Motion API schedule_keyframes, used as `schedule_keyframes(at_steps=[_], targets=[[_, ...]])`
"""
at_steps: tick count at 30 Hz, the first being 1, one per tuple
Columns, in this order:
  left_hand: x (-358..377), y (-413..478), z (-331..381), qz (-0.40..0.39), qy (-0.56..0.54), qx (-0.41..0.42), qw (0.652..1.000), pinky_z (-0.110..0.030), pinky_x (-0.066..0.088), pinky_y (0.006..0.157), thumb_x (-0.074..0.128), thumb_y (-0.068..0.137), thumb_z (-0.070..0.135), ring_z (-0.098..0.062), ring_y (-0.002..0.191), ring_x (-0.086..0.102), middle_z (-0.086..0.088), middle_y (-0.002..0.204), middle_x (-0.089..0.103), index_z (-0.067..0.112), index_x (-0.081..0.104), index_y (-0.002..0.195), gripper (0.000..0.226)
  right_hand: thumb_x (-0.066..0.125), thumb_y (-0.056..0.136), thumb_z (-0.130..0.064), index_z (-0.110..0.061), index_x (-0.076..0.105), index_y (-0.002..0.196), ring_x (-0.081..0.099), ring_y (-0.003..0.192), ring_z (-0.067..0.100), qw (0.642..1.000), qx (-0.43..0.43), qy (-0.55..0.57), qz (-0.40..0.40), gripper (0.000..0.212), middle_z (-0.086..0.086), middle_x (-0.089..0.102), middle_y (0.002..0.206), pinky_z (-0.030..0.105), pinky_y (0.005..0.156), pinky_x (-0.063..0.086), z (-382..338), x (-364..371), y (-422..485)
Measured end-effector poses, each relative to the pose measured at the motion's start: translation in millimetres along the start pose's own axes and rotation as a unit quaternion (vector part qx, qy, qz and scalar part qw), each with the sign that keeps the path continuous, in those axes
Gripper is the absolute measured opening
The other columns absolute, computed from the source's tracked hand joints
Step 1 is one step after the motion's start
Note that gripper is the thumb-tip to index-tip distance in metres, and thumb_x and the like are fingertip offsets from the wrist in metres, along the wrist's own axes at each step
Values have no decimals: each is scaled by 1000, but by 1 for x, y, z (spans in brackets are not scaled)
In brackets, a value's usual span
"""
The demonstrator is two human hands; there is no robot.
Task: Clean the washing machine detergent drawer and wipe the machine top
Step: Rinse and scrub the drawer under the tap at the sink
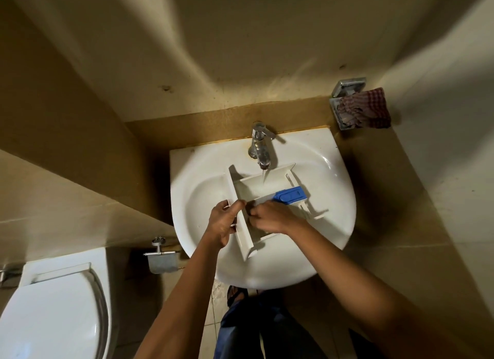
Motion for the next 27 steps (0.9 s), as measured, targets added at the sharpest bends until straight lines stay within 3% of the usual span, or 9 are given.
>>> schedule_keyframes(at_steps=[4, 7, 11, 16, 21, 24, 27], targets=[[-2, 2, 0, -2, 15, 0, 1000, -42, 56, 81, 73, 54, 40, -24, 74, 64, -6, 84, 69, 9, 65, 109, 64, 44, 96, -45, -20, 64, 115, 60, 104, 26, 999, -5, -31, -31, 37, 5, 64, 114, 29, 71, 40, 15, -17, -3], [-2, 1, 1, -5, 21, -1, 1000, -43, 56, 82, 72, 55, 40, -25, 75, 64, -7, 86, 68, 7, 64, 111, 65, 39, 96, -35, -15, 57, 119, 56, 109, 28, 996, 3, -66, -52, 35, 6, 56, 124, 33, 77, 44, 3, -8, 0], [-1, 0, 0, 6, 17, -4, 1000, -41, 55, 78, 72, 50, 43, -24, 75, 63, -5, 82, 66, 7, 61, 116, 76, 48, 83, -13, -13, 60, 97, 62, 94, 29, 999, -6, -34, -40, 19, 5, 64, 104, 30, 66, 45, -4, 1, 3], [2, -2, -1, 23, 14, 11, 1000, -34, 54, 69, 71, 51, 42, -22, 68, 62, -6, 77, 66, 3, 63, 112, 73, 49, 91, -21, -27, 60, 123, 58, 110, 25, 997, 8, -7, -79, 34, 0, 62, 124, 35, 87, 50, 15, -11, 5], [0, -2, 1, 19, 23, 7, 1000, -37, 53, 76, 72, 50, 45, -24, 72, 57, -8, 79, 64, 3, 64, 110, 74, 52, 89, -14, -17, 55, 112, 62, 95, 28, 995, -13, -97, -19, 24, 5, 61, 110, 34, 68, 48, 3, -2, 2], [1, -1, -2, 21, 15, 7, 1000, -39, 55, 78, 72, 52, 42, -24, 72, 60, -8, 82, 66, 0, 61, 116, 78, 53, 87, -16, -16, 61, 105, 63, 95, 28, 998, -11, -52, 24, 19, 4, 65, 106, 31, 67, 48, -2, 10, 3], [1, -1, -2, 35, 23, 12, 999, -37, 55, 74, 73, 55, 43, -24, 72, 61, -9, 84, 66, -1, 57, 121, 81, 52, 90, -22, -22, 65, 109, 62, 103, 26, 1000, -1, -24, 4, 22, 2, 66, 112, 28, 71, 44, 7, 4, 4]])
Point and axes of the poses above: each hand's wrist, its own y-axis towards the middle knuckle, its own x-axis out of the palm, z = x × y, the point moved 1 cm from there along y, towards the middle knuckle
